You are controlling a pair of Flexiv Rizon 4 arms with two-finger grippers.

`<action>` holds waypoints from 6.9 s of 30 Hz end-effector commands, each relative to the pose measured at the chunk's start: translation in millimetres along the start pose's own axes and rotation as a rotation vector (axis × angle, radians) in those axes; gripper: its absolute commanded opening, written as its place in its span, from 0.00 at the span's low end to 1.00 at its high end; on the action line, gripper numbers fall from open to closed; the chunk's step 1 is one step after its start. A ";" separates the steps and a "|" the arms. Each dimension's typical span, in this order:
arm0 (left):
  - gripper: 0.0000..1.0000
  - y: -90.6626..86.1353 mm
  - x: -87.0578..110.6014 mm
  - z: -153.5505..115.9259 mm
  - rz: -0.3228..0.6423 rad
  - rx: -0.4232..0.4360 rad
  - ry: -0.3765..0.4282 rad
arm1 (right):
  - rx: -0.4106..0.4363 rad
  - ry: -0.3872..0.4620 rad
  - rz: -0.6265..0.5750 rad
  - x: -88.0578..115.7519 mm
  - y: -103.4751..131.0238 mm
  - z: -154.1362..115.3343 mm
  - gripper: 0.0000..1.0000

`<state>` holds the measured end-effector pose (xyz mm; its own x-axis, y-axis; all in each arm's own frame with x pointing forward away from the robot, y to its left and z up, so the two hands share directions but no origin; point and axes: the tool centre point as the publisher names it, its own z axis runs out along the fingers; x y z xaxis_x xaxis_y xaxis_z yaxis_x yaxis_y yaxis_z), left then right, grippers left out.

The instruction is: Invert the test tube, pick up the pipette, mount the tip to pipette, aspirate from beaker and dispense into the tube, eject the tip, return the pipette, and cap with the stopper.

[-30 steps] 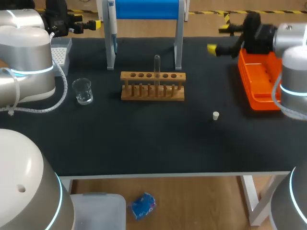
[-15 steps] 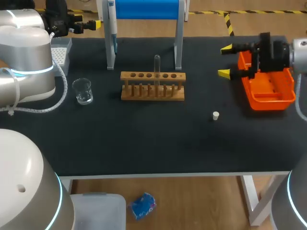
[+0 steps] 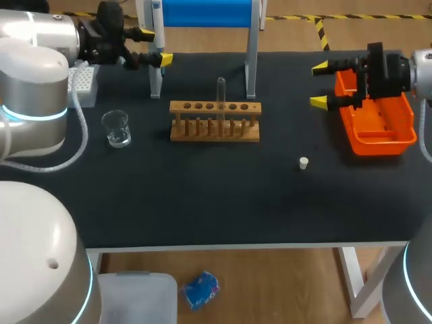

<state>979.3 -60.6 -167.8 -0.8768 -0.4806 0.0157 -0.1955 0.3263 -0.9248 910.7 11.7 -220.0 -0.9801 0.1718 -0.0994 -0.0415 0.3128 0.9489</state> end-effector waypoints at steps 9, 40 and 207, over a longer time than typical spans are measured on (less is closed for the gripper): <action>1.00 -0.3 18.2 -10.6 -0.008 -0.067 -0.049 | 0.003 0.003 0.000 -0.4 0.4 -0.9 1.00; 1.00 61.1 69.4 9.3 0.013 0.077 -0.030 | 0.003 0.003 0.000 -0.4 0.4 -0.9 1.00; 1.00 64.6 74.8 8.0 0.015 0.063 -0.033 | -0.365 0.350 -0.052 6.1 128.6 158.6 0.00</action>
<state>905.1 -81.1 -228.8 -0.8659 -0.5002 -0.0077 -0.1551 0.2831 -0.9465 941.9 209.8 -158.7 -0.9745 -0.1990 -0.1038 -0.0912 -0.0713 0.9933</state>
